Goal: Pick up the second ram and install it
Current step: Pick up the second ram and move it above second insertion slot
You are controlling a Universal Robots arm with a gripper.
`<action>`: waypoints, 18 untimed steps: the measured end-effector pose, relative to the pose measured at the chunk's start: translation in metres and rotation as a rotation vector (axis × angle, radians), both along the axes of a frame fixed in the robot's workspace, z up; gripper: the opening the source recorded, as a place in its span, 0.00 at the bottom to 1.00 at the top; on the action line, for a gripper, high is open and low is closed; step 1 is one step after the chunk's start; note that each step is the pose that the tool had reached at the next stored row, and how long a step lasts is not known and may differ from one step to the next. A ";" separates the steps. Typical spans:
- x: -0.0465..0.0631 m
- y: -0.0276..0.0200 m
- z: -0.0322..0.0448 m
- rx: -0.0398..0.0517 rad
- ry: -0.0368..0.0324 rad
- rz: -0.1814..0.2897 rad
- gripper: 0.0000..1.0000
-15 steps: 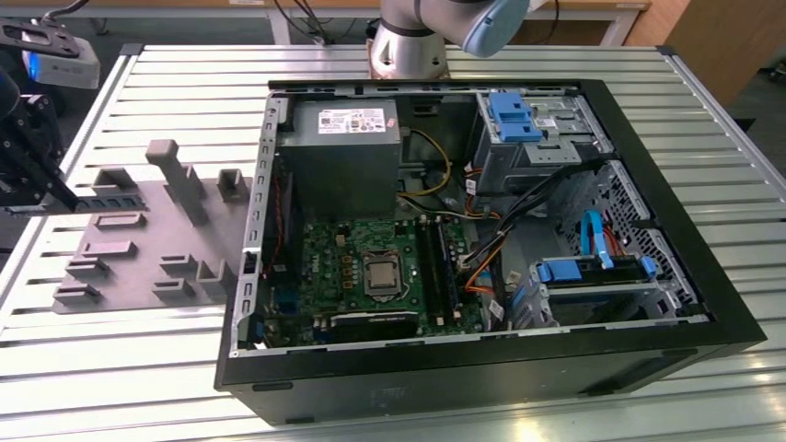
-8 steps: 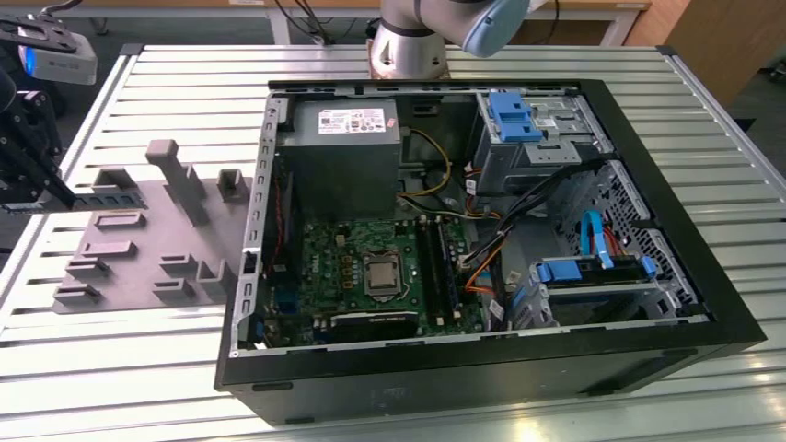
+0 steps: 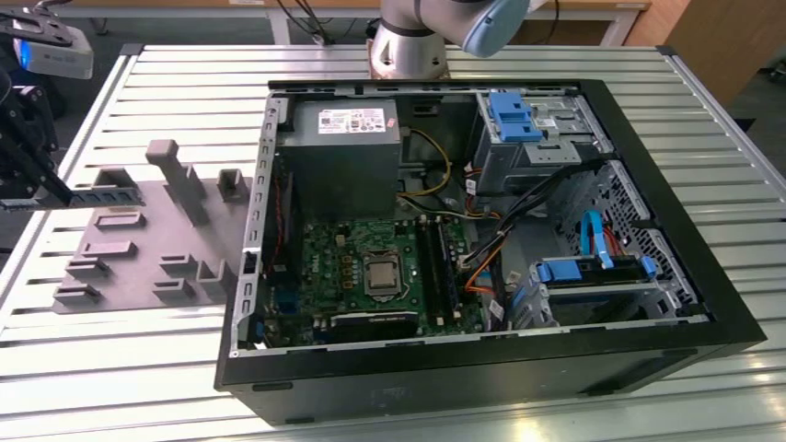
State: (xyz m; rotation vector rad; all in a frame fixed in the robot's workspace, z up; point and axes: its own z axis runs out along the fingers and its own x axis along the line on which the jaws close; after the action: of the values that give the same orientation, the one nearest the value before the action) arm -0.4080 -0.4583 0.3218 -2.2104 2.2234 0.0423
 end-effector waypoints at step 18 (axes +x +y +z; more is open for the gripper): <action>0.000 0.0000 0.0128 0.0000 0.0000 0.000 0.14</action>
State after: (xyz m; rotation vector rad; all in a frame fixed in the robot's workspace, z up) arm -0.4081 -0.4583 0.3346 -2.2104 2.2235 0.0423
